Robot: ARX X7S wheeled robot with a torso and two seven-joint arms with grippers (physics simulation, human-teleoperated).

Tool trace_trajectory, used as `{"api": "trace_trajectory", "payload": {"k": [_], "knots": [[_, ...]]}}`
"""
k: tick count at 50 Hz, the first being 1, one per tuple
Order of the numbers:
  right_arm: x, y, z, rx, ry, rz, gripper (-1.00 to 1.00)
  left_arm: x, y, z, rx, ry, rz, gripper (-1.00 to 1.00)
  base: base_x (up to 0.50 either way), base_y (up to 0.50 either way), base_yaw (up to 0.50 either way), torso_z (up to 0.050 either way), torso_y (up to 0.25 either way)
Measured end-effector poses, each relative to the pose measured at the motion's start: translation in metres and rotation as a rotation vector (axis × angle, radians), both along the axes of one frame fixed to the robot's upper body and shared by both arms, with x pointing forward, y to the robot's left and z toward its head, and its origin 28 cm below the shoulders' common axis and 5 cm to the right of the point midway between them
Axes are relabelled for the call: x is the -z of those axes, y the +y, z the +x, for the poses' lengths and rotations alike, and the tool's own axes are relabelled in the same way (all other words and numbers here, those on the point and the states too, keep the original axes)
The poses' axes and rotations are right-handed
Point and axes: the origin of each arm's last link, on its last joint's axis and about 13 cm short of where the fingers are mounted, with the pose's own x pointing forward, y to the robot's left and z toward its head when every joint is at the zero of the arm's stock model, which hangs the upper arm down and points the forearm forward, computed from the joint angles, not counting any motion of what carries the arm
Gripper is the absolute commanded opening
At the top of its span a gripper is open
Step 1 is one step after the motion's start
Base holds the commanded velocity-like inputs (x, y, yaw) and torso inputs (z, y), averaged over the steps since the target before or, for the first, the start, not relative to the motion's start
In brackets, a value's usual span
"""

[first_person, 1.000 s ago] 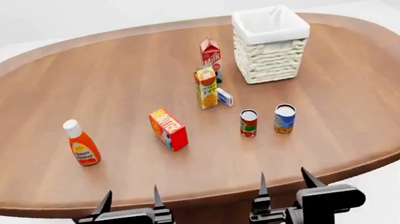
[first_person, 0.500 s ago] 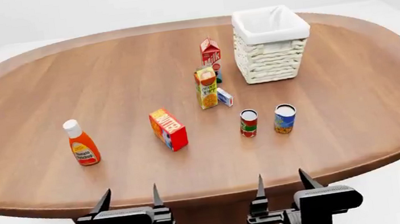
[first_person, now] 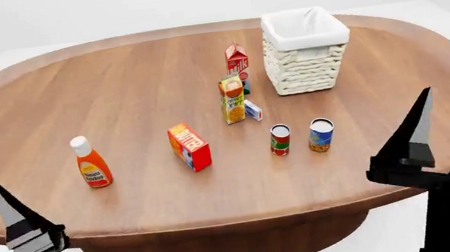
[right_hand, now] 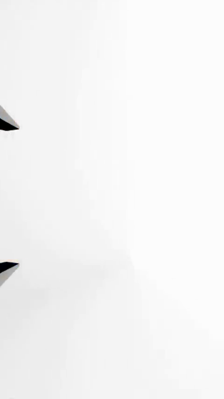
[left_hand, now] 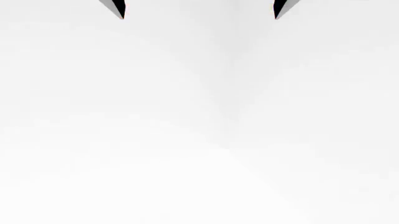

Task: Pick up the cream cheese box and the butter, and put them in the basket.

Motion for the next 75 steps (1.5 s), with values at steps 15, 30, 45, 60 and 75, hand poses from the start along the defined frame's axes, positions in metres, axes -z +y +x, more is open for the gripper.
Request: {"api": "trace_trajectory", "payload": {"k": [15,30,45,60,75], "knots": [[-0.023,0.000,-0.017,0.025,-0.219,-0.077,1.00,-0.020,0.010,-0.019,-0.107,-0.143,0.012,1.00,0.43,-0.01,0.00,0.000,0.000],[-0.024,0.006,-0.021,-0.022,-0.241,-0.120,1.00,-0.022,0.012,-0.021,-0.122,-0.155,0.015,1.00,0.50,-0.02,0.00,0.000,0.000],[-0.022,0.008,-0.021,-0.046,-0.232,-0.129,1.00,-0.022,0.011,-0.020,-0.114,-0.146,0.020,1.00,0.50,-0.02,0.00,0.000,0.000],[-0.021,0.010,-0.021,-0.059,-0.227,-0.144,1.00,-0.021,0.010,-0.019,-0.109,-0.136,0.022,1.00,0.50,-0.01,0.00,0.000,0.001],[-0.020,0.013,-0.021,-0.059,-0.225,-0.170,1.00,-0.020,0.010,-0.018,-0.106,-0.128,0.024,1.00,0.50,0.03,0.00,0.000,0.001]]}}
